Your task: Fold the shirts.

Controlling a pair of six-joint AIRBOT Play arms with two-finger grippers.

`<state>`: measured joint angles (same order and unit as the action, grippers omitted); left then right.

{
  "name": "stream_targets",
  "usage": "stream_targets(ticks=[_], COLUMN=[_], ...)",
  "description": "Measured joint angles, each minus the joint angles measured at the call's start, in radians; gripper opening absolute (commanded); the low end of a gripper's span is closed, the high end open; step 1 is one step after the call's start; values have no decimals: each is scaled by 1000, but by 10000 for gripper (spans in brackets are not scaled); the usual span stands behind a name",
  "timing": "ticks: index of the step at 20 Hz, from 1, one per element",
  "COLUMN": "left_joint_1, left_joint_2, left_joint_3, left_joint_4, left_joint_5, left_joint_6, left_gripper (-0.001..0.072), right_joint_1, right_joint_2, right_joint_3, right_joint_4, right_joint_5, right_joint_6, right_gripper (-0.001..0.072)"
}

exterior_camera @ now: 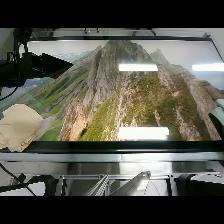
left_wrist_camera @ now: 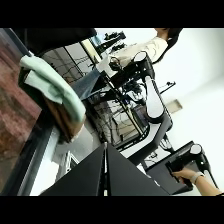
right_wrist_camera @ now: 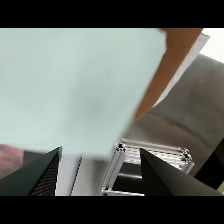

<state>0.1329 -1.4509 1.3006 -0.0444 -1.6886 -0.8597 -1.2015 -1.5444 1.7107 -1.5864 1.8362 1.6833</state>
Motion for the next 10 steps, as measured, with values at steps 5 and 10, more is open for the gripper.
stream_targets(ticks=[5, 10], left_joint_1=[-4, 3], left_joint_2=[0, 0], left_joint_3=[0, 0], left_joint_4=[-1, -7], left_joint_5=[17, 80], left_joint_6=[0, -23], left_gripper=[15, 5], right_joint_1=[3, 105], right_joint_2=[6, 18], right_joint_3=[-9, -11], right_joint_4=[8, 269], right_joint_5=[2, -50], right_joint_6=[37, 69], right_gripper=[15, 15])
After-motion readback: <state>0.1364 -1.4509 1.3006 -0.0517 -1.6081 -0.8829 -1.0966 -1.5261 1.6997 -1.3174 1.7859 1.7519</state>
